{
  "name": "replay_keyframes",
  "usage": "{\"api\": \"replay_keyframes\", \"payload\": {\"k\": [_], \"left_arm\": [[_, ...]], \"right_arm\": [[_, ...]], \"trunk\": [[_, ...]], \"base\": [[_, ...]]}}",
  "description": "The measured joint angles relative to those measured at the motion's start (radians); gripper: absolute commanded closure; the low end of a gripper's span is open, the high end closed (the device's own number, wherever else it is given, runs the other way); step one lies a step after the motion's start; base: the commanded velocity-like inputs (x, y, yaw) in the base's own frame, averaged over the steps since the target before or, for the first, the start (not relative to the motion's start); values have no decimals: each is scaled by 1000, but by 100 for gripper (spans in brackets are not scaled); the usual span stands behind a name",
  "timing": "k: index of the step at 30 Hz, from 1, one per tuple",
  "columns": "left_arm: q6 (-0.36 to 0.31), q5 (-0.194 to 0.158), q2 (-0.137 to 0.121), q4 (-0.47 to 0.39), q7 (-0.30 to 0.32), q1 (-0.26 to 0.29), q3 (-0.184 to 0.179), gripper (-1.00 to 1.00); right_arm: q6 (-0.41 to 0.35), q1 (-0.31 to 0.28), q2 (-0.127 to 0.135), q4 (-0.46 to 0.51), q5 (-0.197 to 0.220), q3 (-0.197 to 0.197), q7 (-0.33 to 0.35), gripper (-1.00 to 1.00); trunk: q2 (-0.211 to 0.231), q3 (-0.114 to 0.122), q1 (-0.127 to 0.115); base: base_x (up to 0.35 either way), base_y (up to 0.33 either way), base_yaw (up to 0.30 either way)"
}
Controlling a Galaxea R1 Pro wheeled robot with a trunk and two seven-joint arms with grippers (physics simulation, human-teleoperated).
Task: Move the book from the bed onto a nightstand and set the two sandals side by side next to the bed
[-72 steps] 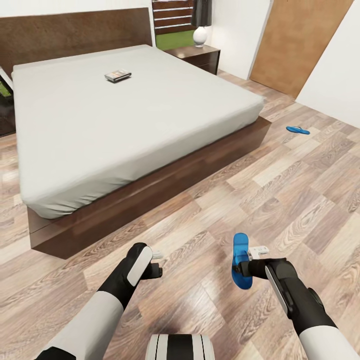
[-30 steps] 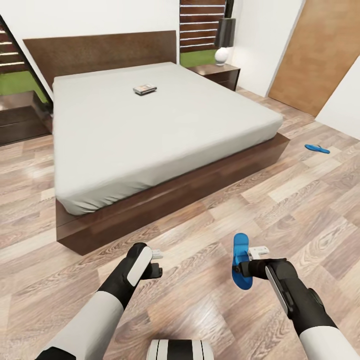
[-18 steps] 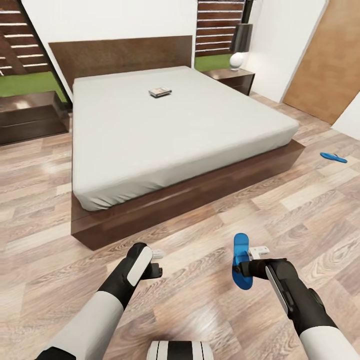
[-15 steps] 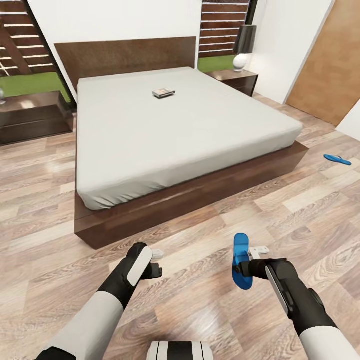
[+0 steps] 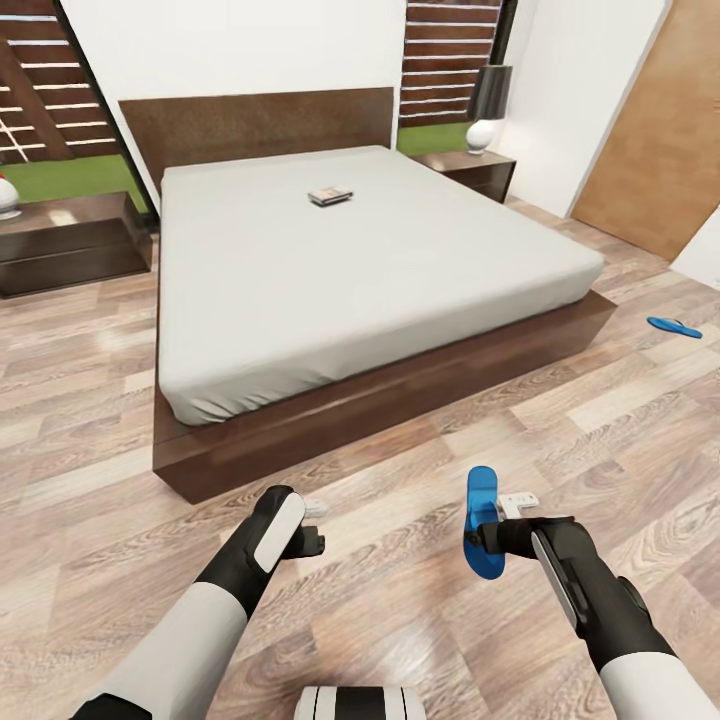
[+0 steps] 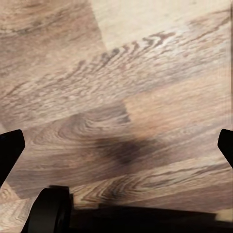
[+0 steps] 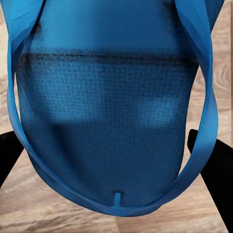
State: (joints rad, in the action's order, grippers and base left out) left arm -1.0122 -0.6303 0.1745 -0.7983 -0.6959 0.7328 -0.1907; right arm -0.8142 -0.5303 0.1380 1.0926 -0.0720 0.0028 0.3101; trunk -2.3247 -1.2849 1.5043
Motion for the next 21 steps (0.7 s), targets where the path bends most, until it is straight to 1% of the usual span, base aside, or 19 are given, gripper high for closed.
{"api": "replay_keyframes", "payload": {"k": [21], "left_arm": [[0, 0, 0, 0, 0, 0, 0, -100]], "right_arm": [[0, 0, 0, 0, 1, 0, 1, 100]], "trunk": [[0, 34, 0]], "base": [[0, 0, -105]]}}
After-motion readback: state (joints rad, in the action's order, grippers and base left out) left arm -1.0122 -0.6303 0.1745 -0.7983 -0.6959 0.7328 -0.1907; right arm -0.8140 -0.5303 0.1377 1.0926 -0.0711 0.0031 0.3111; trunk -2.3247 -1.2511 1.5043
